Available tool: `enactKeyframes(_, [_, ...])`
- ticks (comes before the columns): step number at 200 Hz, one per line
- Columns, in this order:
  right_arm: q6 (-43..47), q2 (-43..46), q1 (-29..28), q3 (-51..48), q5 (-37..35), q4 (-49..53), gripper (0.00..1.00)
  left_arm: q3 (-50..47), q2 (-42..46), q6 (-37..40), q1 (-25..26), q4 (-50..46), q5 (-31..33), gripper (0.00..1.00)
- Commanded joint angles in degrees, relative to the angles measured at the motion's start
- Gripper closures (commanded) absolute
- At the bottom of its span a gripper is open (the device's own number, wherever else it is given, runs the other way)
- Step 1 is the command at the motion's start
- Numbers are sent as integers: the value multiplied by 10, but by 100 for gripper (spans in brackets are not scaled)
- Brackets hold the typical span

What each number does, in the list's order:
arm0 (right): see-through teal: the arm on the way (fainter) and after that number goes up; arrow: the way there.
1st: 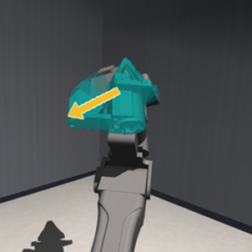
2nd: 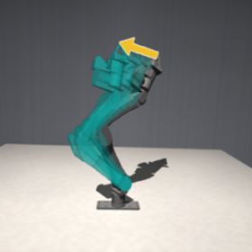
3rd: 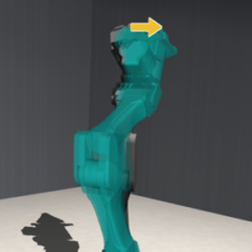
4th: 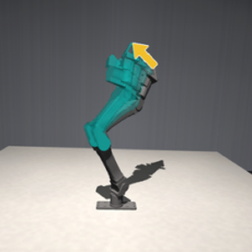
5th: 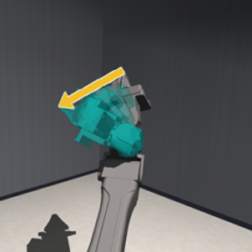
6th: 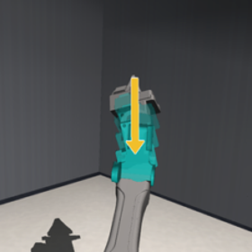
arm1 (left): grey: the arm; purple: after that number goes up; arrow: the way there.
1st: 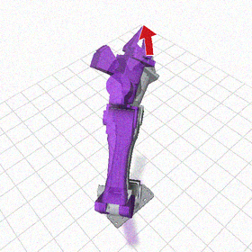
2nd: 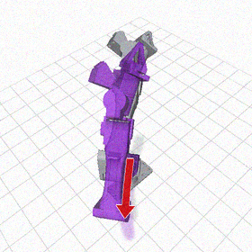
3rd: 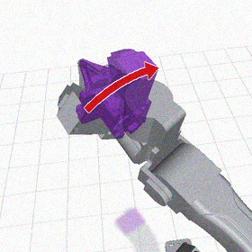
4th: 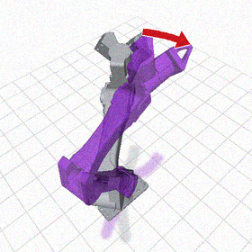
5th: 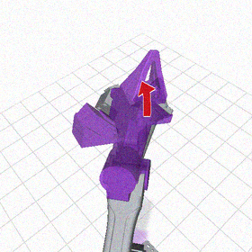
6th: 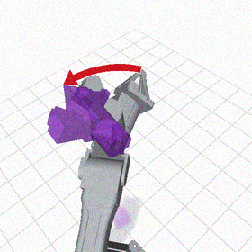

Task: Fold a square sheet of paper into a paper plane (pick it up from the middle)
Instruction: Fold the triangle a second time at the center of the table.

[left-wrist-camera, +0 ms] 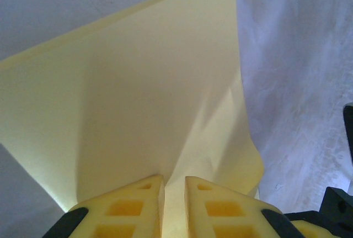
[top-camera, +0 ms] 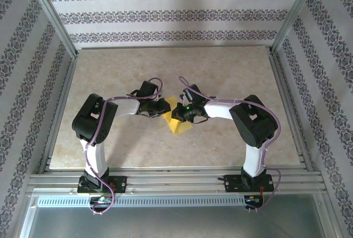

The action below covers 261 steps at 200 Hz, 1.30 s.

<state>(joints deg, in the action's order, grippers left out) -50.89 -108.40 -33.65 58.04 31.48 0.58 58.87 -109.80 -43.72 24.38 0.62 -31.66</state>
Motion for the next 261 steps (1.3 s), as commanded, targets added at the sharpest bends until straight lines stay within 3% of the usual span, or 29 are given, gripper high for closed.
enactKeyframes(1, [0, -13, -7, 11, -10, -6, 96, -5, -4, 11, 5, -23, 9, 81])
enactKeyframes(261, [22, -29, -8, 18, -5, 11, 95, -10, -3, 12, 5, -19, 5, 81])
